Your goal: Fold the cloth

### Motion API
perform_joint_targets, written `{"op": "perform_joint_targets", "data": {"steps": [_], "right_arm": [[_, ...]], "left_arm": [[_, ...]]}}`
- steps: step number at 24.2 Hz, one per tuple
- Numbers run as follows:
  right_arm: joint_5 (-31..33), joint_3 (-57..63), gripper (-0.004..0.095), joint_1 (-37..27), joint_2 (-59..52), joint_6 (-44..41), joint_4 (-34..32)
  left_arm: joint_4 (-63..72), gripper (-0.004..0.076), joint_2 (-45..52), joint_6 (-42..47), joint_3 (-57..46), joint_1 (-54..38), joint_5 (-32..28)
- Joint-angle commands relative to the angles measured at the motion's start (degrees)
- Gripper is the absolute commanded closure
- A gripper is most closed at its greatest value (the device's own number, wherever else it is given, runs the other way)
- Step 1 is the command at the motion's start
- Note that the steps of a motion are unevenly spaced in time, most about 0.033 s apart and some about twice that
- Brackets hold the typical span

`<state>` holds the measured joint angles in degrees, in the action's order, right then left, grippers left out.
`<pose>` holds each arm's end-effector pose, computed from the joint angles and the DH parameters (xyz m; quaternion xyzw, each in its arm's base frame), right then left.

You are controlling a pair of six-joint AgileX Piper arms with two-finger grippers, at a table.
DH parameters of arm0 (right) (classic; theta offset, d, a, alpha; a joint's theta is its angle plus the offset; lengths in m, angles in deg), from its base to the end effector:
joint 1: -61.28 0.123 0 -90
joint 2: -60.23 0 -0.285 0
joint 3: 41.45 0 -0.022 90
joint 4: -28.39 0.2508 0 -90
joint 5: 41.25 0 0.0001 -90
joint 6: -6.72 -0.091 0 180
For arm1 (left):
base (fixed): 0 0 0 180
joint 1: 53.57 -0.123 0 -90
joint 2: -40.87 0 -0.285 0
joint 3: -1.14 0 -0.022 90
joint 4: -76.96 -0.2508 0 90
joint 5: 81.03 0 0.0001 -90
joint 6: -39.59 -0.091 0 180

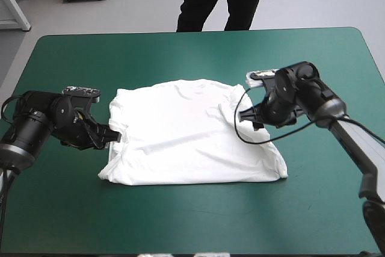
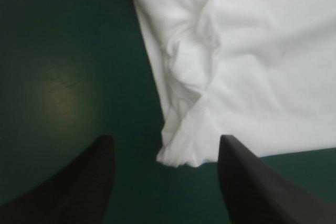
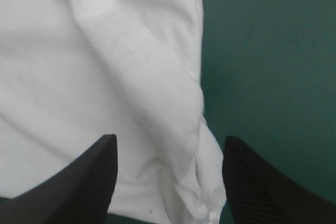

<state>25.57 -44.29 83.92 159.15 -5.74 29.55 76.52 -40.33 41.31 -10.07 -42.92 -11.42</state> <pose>0.2971 0.1257 0.3129 -0.0852 0.9852 0.0542 0.1388 0.2320 -0.0430 0.3295 0.0776 0.9847 -0.0131 0.1558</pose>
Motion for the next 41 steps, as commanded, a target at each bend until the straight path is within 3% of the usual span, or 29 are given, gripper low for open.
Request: {"op": "perform_joint_targets", "data": {"steps": [1,14,25,28,31,38,41], "right_arm": [[-4.0,5.0,0.0354,-0.5,-9.2,-0.9,1.4],[-3.8,7.3,0.0355,-0.5,-16.9,-3.0,2.2],[-2.8,7.3,0.0355,-0.5,-16.9,-3.0,2.2],[-1.7,7.3,0.0354,-0.5,-16.9,-3.0,2.3],[1.3,7.3,0.0354,-0.5,-16.9,-3.0,2.3],[2.2,11.0,0.0354,-0.5,-16.9,-4.5,2.4],[-2.7,16.8,0.0342,-0.5,-16.8,-4.5,2.2]], "left_arm": [[-2.7,0.0304,2.8,1.7,0.1,0.1,1.0],[3.9,0.0304,3.6,1.5,-13.4,0.1,-9.9],[3.4,0.0305,-5.8,1.7,-18.9,0.1,-16.9],[3.4,0.0391,-5.8,1.7,-20.0,0.1,-18.9],[3.3,0.0721,-5.8,1.7,-23.2,0.1,-20.4],[3.1,0.0733,-5.8,1.5,-24.6,0.1,-21.3],[3.1,0.0733,-5.8,1.5,-24.6,0.1,-21.4]]}}
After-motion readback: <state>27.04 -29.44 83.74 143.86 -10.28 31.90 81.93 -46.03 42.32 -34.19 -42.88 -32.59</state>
